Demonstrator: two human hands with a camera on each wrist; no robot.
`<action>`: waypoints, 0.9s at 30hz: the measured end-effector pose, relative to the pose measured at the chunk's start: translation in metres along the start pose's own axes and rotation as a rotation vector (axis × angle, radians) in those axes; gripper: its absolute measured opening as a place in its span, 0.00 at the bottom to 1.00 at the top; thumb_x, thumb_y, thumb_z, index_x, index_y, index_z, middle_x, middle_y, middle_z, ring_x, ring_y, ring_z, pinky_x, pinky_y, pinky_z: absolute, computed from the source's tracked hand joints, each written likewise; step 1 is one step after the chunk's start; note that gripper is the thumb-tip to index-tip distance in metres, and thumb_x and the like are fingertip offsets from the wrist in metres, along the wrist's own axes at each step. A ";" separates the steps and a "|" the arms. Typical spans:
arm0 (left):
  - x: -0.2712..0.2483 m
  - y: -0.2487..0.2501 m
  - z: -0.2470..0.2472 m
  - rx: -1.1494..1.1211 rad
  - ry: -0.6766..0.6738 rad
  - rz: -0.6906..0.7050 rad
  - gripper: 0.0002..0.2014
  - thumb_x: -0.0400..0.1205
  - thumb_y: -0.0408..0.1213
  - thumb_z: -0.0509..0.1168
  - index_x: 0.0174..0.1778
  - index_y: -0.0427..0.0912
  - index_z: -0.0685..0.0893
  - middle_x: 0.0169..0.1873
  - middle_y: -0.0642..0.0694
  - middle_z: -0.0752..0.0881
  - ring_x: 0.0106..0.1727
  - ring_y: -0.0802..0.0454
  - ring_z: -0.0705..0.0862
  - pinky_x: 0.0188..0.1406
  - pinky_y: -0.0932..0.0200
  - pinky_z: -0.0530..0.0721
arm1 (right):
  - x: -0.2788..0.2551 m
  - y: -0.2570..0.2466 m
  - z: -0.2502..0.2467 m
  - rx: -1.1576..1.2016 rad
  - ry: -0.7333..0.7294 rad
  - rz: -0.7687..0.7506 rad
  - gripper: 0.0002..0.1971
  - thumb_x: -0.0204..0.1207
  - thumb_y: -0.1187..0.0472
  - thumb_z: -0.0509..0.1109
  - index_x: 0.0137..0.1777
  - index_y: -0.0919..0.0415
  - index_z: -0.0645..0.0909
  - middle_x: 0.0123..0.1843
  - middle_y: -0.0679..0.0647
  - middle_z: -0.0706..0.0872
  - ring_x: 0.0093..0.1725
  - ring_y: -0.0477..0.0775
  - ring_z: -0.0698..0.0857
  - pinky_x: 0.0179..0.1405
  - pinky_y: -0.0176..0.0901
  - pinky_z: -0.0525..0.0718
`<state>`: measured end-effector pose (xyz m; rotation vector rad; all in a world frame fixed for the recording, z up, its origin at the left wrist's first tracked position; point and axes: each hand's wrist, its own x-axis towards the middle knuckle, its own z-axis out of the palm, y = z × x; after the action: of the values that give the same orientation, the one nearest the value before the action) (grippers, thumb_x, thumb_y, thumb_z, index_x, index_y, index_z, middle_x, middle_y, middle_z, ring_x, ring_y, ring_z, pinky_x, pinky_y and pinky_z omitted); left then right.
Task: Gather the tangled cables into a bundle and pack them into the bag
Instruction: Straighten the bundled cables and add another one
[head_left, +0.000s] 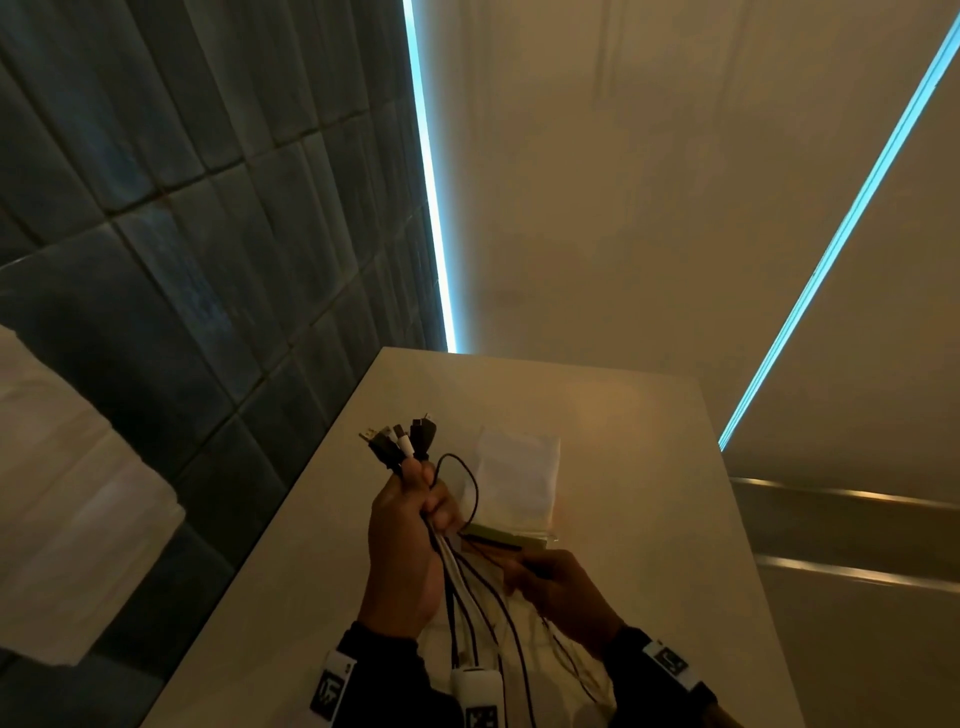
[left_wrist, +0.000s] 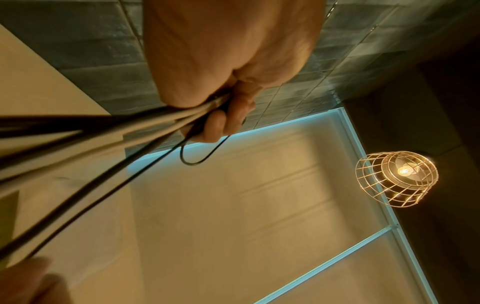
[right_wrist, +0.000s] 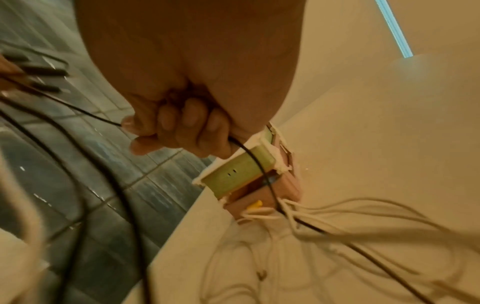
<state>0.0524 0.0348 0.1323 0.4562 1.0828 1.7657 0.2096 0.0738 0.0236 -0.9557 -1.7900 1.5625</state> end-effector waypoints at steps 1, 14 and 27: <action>0.001 0.002 -0.002 0.006 -0.011 0.011 0.16 0.89 0.42 0.51 0.36 0.43 0.70 0.25 0.50 0.61 0.22 0.57 0.60 0.22 0.62 0.61 | 0.000 0.009 0.000 -0.035 0.012 0.001 0.15 0.82 0.63 0.66 0.33 0.64 0.81 0.23 0.36 0.80 0.25 0.35 0.75 0.30 0.27 0.71; 0.003 0.006 -0.011 0.061 0.030 0.004 0.16 0.89 0.41 0.51 0.36 0.42 0.70 0.23 0.51 0.64 0.21 0.59 0.60 0.20 0.63 0.60 | 0.029 0.058 -0.007 -0.446 0.105 0.244 0.19 0.79 0.62 0.65 0.26 0.46 0.77 0.28 0.42 0.79 0.28 0.36 0.76 0.38 0.37 0.76; 0.002 -0.007 0.002 0.036 0.075 -0.165 0.14 0.89 0.41 0.53 0.46 0.36 0.79 0.31 0.42 0.79 0.32 0.49 0.77 0.33 0.55 0.76 | 0.018 -0.084 0.010 0.223 -0.060 -0.129 0.07 0.78 0.69 0.70 0.39 0.68 0.85 0.25 0.50 0.78 0.24 0.46 0.71 0.25 0.35 0.70</action>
<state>0.0569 0.0379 0.1275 0.3152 1.1729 1.6306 0.1790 0.0772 0.1041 -0.6814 -1.6398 1.6810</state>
